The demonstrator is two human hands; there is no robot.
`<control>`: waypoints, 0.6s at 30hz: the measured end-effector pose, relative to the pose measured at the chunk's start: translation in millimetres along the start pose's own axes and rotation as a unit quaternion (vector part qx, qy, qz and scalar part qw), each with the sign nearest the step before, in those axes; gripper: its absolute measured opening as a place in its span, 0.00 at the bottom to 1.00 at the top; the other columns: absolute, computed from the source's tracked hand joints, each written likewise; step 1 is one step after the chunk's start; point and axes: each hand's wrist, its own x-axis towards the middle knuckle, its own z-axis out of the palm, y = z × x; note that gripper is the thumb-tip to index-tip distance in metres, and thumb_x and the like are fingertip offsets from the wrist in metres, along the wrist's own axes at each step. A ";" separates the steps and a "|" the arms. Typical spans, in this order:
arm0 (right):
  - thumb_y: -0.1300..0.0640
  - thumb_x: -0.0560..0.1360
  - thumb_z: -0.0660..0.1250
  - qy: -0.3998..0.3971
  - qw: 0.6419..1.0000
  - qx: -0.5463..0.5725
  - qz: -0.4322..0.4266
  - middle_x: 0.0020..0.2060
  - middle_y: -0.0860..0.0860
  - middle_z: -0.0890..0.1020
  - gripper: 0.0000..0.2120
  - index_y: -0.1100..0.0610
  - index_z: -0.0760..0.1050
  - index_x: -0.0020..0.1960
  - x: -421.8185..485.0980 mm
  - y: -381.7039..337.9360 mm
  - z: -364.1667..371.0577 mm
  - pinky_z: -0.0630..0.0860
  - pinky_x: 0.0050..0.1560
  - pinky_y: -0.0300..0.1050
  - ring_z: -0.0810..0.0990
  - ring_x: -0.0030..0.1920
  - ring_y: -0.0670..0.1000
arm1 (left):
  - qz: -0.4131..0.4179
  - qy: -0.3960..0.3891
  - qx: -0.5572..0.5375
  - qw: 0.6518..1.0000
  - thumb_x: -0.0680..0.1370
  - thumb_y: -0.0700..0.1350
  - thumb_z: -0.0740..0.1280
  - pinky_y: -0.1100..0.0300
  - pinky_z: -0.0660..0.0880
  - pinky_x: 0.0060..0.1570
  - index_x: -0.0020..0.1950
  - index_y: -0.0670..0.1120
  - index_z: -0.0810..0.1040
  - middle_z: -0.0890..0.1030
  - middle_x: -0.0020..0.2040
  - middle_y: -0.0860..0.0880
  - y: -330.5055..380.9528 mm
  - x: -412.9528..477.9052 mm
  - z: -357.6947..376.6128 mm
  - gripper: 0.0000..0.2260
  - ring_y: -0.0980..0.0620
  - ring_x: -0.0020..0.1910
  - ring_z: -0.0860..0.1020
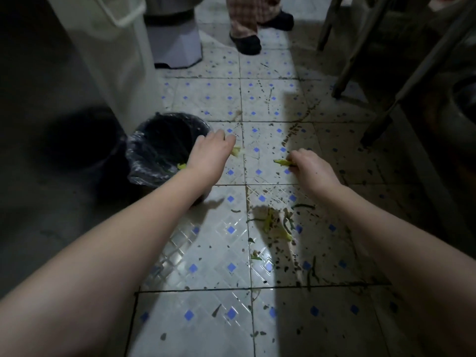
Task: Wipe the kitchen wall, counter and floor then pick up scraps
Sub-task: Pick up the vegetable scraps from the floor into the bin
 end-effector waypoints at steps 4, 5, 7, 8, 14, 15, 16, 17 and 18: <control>0.60 0.78 0.63 0.012 1.000 0.006 -0.011 0.48 0.54 0.76 0.05 0.58 0.73 0.53 20.6 -23.8 -5.6 0.74 0.42 0.52 0.73 0.49 0.56 | -0.041 0.007 0.034 0.999 0.72 0.39 0.70 0.51 0.67 0.51 0.63 0.44 0.68 0.72 0.60 0.43 -21.9 -9.2 -10.4 0.22 0.42 0.56 0.72; 0.60 0.78 0.63 0.015 1.000 0.008 -0.014 0.48 0.54 0.76 0.05 0.57 0.73 0.54 25.4 -29.3 -5.8 0.74 0.42 0.52 0.73 0.49 0.56 | -0.050 0.008 0.042 0.998 0.72 0.40 0.71 0.51 0.67 0.51 0.63 0.45 0.67 0.72 0.60 0.44 -27.0 -12.3 -11.3 0.22 0.43 0.56 0.72; 0.60 0.77 0.63 0.025 0.999 0.013 -0.029 0.47 0.54 0.76 0.05 0.57 0.73 0.53 33.2 -39.7 -4.6 0.73 0.40 0.50 0.73 0.48 0.56 | -0.067 0.005 0.049 0.997 0.71 0.39 0.70 0.51 0.67 0.52 0.63 0.45 0.68 0.72 0.59 0.44 -36.8 -18.9 -11.6 0.22 0.43 0.57 0.71; 0.60 0.77 0.64 0.029 0.999 0.015 -0.038 0.47 0.54 0.76 0.05 0.57 0.73 0.52 36.3 -44.8 -3.5 0.72 0.39 0.49 0.73 0.47 0.56 | -0.074 0.001 0.049 0.996 0.71 0.38 0.69 0.50 0.67 0.52 0.63 0.46 0.68 0.72 0.59 0.44 -42.0 -22.0 -11.1 0.22 0.42 0.57 0.71; 0.60 0.77 0.63 0.016 0.997 0.016 -0.068 0.48 0.55 0.77 0.06 0.58 0.73 0.53 52.3 -75.6 2.3 0.72 0.41 0.52 0.73 0.48 0.57 | -0.119 -0.007 0.025 0.993 0.71 0.35 0.67 0.49 0.66 0.55 0.61 0.46 0.71 0.72 0.58 0.44 -74.8 -38.5 -7.7 0.19 0.41 0.58 0.71; 0.61 0.77 0.63 0.016 0.997 0.017 -0.073 0.48 0.55 0.77 0.06 0.58 0.73 0.54 55.5 -80.5 3.5 0.72 0.41 0.51 0.73 0.48 0.57 | -0.125 -0.010 0.025 0.992 0.72 0.35 0.67 0.49 0.67 0.55 0.61 0.47 0.71 0.72 0.59 0.44 -78.8 -40.7 -7.0 0.19 0.41 0.58 0.71; 0.61 0.77 0.63 0.016 0.997 0.018 -0.076 0.48 0.56 0.77 0.06 0.58 0.74 0.54 58.9 -85.6 4.8 0.70 0.40 0.50 0.73 0.48 0.57 | -0.131 -0.013 0.027 0.991 0.73 0.36 0.67 0.49 0.67 0.56 0.62 0.47 0.70 0.72 0.59 0.44 -82.3 -42.4 -6.3 0.19 0.41 0.59 0.71; 0.61 0.77 0.63 0.017 0.997 0.018 -0.078 0.48 0.56 0.77 0.06 0.58 0.74 0.54 62.4 -90.8 5.9 0.69 0.39 0.48 0.73 0.48 0.57 | -0.136 -0.016 0.029 0.990 0.74 0.37 0.67 0.49 0.67 0.57 0.63 0.47 0.70 0.72 0.60 0.44 -85.5 -43.9 -5.5 0.19 0.42 0.60 0.71; 0.60 0.77 0.63 0.016 0.996 0.017 -0.082 0.48 0.55 0.77 0.06 0.58 0.74 0.54 66.1 -96.0 7.2 0.68 0.39 0.47 0.73 0.49 0.57 | -0.140 -0.019 0.029 0.990 0.74 0.37 0.66 0.49 0.67 0.58 0.64 0.47 0.69 0.72 0.61 0.44 -88.5 -45.2 -4.4 0.19 0.42 0.61 0.71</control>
